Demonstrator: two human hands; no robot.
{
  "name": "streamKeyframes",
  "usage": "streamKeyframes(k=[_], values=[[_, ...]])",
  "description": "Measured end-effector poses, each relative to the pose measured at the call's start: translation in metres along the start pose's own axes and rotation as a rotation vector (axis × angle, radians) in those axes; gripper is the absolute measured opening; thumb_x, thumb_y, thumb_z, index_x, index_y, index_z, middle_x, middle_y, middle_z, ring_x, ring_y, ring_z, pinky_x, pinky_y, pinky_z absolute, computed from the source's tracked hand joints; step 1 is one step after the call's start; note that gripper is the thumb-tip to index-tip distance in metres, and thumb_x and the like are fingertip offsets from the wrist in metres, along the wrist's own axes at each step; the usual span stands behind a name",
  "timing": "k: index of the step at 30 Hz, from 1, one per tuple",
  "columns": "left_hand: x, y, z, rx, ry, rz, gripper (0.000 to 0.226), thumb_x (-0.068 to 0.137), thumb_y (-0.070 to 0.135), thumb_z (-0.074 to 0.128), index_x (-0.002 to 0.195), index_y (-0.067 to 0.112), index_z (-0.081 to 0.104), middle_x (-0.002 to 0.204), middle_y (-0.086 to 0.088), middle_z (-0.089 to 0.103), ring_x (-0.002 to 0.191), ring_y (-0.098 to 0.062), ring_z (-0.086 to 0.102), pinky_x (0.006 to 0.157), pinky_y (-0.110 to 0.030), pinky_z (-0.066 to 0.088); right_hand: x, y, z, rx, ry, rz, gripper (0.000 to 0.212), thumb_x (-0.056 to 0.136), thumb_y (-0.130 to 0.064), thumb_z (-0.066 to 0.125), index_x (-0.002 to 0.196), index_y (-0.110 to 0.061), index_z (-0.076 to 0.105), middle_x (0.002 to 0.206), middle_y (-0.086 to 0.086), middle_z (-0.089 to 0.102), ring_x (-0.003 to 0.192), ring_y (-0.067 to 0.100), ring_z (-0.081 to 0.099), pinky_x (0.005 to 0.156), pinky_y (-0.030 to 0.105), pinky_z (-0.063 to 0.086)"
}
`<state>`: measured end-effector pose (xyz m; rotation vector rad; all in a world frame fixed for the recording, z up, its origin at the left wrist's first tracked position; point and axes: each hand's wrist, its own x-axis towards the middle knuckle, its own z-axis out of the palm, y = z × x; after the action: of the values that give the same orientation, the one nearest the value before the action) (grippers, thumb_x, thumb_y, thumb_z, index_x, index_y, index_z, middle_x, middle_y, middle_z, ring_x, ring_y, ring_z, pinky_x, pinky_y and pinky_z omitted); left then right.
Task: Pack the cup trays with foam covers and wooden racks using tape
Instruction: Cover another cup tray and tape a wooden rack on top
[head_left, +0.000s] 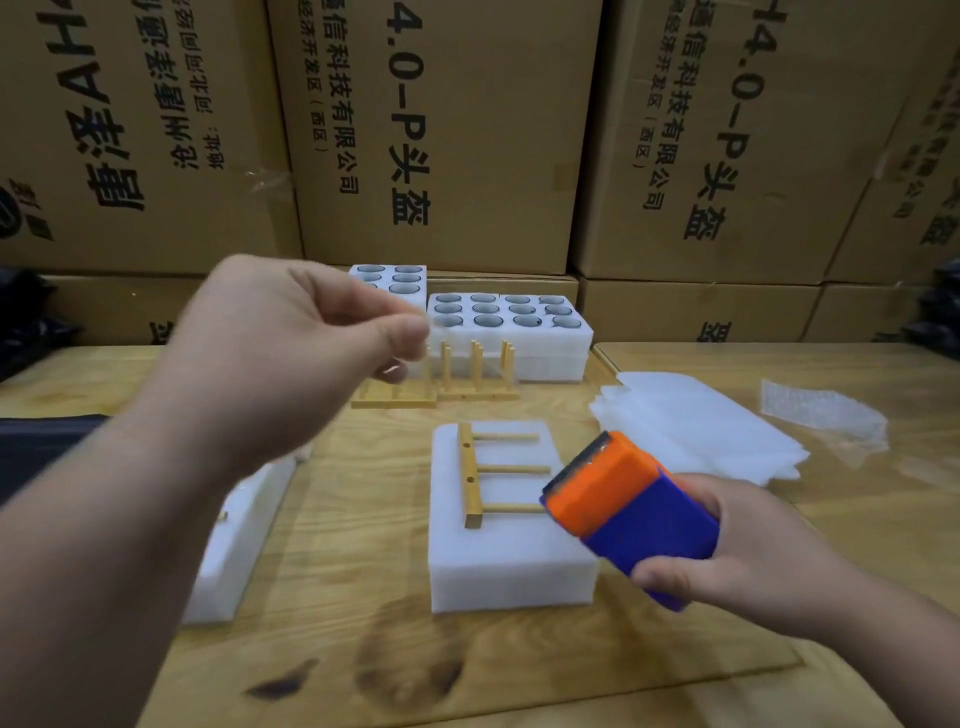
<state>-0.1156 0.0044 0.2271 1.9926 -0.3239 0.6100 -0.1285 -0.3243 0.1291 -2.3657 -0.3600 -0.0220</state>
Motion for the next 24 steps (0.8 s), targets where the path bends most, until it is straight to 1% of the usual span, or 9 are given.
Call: streamKeyframes(k=[2, 5, 7, 9, 10, 13, 16, 18, 24], values=[[0.007, -0.007, -0.008, -0.057, -0.054, -0.083, 0.003, 0.081, 0.033, 0.081, 0.081, 0.035, 0.080, 0.075, 0.006, 0.077, 0.070, -0.011, 0.076, 0.068, -0.027, 0.056, 0.002, 0.007, -0.010, 0.025, 0.023, 0.046, 0.052, 0.047, -0.062, 0.089, 0.090, -0.041, 0.069, 0.080, -0.007, 0.075, 0.068, 0.012, 0.071, 0.055, 0.019, 0.053], [0.014, -0.024, -0.005, -0.177, -0.051, -0.240, 0.003, 0.082, 0.027, 0.081, 0.081, 0.025, 0.082, 0.079, -0.002, 0.078, 0.071, -0.016, 0.076, 0.061, -0.020, 0.057, 0.012, 0.008, -0.025, -0.002, 0.082, 0.034, 0.051, 0.041, -0.060, 0.088, 0.084, -0.038, 0.070, 0.074, -0.005, 0.073, 0.060, 0.008, 0.067, 0.051, 0.017, 0.050], [0.018, -0.036, -0.003, -0.274, 0.000, -0.331, 0.006, 0.083, 0.024, 0.080, 0.079, 0.020, 0.081, 0.081, -0.006, 0.078, 0.068, -0.015, 0.075, 0.057, -0.017, 0.055, 0.020, 0.003, -0.034, 0.002, 0.113, -0.006, 0.048, 0.047, -0.062, 0.085, 0.084, -0.036, 0.070, 0.073, -0.005, 0.072, 0.059, 0.007, 0.066, 0.052, 0.016, 0.048], [0.022, -0.049, -0.001, -0.341, 0.043, -0.413, 0.009, 0.083, 0.024, 0.080, 0.076, 0.018, 0.081, 0.081, -0.006, 0.078, 0.065, -0.012, 0.073, 0.058, -0.019, 0.056, 0.032, -0.001, -0.039, 0.047, 0.157, -0.033, 0.046, 0.060, -0.065, 0.077, 0.085, -0.028, 0.070, 0.072, -0.001, 0.072, 0.061, 0.011, 0.064, 0.058, 0.028, 0.046], [0.024, -0.055, 0.001, -0.370, 0.058, -0.450, 0.013, 0.083, 0.023, 0.080, 0.075, 0.014, 0.080, 0.081, -0.005, 0.078, 0.063, -0.011, 0.072, 0.059, -0.020, 0.057, 0.039, -0.003, -0.042, 0.088, 0.190, -0.044, 0.051, 0.066, -0.068, 0.068, 0.082, -0.020, 0.068, 0.069, -0.001, 0.070, 0.060, 0.012, 0.061, 0.060, 0.033, 0.042], [0.027, -0.075, 0.009, -0.463, 0.065, -0.555, 0.015, 0.084, 0.022, 0.079, 0.080, 0.008, 0.076, 0.079, -0.005, 0.076, 0.055, -0.008, 0.066, 0.057, -0.020, 0.057, 0.064, -0.009, -0.049, 0.134, 0.275, -0.014, 0.064, 0.079, -0.071, 0.053, 0.067, -0.008, 0.057, 0.057, 0.002, 0.054, 0.051, 0.015, 0.051, 0.058, 0.033, 0.035], [0.025, -0.094, 0.017, -0.526, 0.049, -0.638, 0.016, 0.083, 0.025, 0.080, 0.083, 0.010, 0.073, 0.076, -0.002, 0.075, 0.053, -0.007, 0.065, 0.052, -0.019, 0.055, 0.089, -0.016, -0.058, 0.057, 0.259, 0.039, 0.054, 0.092, -0.058, 0.061, 0.068, -0.011, 0.069, 0.057, 0.002, 0.063, 0.049, 0.015, 0.056, 0.056, 0.032, 0.043], [0.021, -0.106, 0.023, -0.558, 0.043, -0.693, 0.017, 0.084, 0.026, 0.079, 0.082, 0.011, 0.072, 0.074, -0.001, 0.075, 0.052, -0.007, 0.065, 0.050, -0.018, 0.053, 0.105, -0.019, -0.065, -0.062, 0.235, 0.041, 0.053, 0.096, -0.053, 0.059, 0.069, -0.009, 0.070, 0.056, 0.005, 0.063, 0.048, 0.013, 0.054, 0.055, 0.033, 0.042], [0.013, -0.137, 0.042, -0.732, 0.084, -0.902, 0.013, 0.085, 0.025, 0.078, 0.088, 0.015, 0.071, 0.073, 0.001, 0.075, 0.048, -0.004, 0.064, 0.050, -0.016, 0.052, 0.144, -0.036, -0.080, -0.212, 0.135, 0.040, 0.051, 0.095, -0.057, 0.058, 0.071, -0.016, 0.074, 0.059, 0.000, 0.068, 0.048, 0.009, 0.059, 0.055, 0.030, 0.046]])
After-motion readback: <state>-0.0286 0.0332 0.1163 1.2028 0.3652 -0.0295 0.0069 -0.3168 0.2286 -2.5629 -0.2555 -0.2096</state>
